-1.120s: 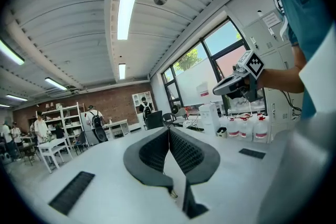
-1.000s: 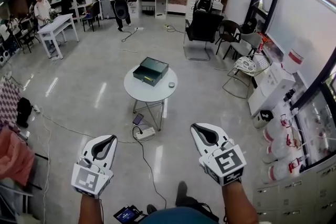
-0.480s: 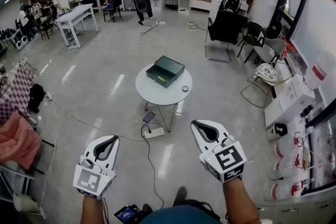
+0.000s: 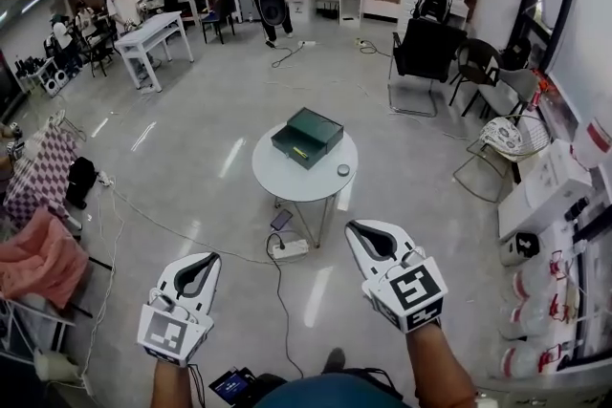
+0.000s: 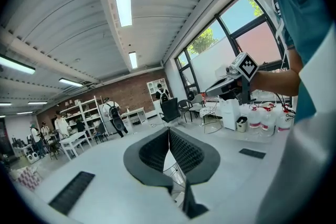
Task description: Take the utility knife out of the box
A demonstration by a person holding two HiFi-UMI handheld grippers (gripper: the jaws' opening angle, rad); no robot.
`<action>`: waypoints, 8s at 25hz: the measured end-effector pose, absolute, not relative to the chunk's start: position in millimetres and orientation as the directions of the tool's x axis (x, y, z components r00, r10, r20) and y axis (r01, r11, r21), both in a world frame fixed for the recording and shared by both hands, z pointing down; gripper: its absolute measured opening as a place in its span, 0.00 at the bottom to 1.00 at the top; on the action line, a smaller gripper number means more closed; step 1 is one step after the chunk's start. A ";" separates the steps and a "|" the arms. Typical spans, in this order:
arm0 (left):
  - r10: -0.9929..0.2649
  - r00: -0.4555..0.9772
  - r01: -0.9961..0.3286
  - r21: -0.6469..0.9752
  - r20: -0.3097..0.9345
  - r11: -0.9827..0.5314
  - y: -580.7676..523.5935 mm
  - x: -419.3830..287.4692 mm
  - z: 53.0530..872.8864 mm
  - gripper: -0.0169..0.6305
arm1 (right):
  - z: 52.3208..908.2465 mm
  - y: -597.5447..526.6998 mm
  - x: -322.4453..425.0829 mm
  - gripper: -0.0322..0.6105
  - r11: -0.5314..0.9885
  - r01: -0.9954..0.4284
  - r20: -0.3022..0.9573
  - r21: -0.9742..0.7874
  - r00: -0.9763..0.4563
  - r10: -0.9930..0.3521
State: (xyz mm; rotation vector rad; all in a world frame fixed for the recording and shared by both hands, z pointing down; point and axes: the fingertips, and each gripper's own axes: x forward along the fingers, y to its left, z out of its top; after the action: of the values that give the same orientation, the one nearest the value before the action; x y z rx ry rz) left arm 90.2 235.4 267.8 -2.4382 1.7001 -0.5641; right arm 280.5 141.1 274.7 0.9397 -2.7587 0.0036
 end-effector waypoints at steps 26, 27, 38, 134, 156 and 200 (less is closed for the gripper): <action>-0.767 0.617 -0.725 -0.252 0.174 -0.641 0.2 -8.0 271.7 0.06 | 265.6 3.8 191.8 0.11 0.588 -0.802 0.270 0.105 -0.546 -0.793; -0.760 0.627 -0.718 -0.250 0.173 -0.650 -8.0 -14.0 272.6 0.06 | 265.2 -0.6 184.6 0.11 0.583 -0.805 0.273 0.109 -0.540 -0.796; -0.691 0.698 -0.654 -0.223 0.189 -0.722 -90.8 -68.4 288.6 0.06 | 268.9 -51.1 128.9 0.11 0.504 -0.857 0.305 0.109 -0.454 -0.838; -0.830 0.229 -0.972 0.073 0.508 -0.223 -489.8 -242.4 627.6 0.06 | 840.4 -676.8 -105.2 0.26 0.949 -0.292 0.844 -0.118 -0.533 -0.059; -0.822 0.192 -0.981 0.120 0.536 -0.151 -458.9 -271.0 692.2 0.06 | 956.1 -680.7 -110.8 0.27 0.987 -0.157 0.968 -0.019 -0.251 -0.022; -0.903 0.149 -0.986 -0.002 0.403 -0.164 -274.1 -320.9 510.6 0.06 | 666.4 -542.4 -125.6 0.16 0.922 -0.375 0.842 0.101 -0.461 -0.280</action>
State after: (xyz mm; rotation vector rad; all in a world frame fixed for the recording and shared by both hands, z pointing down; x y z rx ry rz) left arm -320.9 -274.1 510.6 -2.5656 2.1755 -0.5413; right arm -125.6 -542.4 666.4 0.4674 -2.0797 0.1202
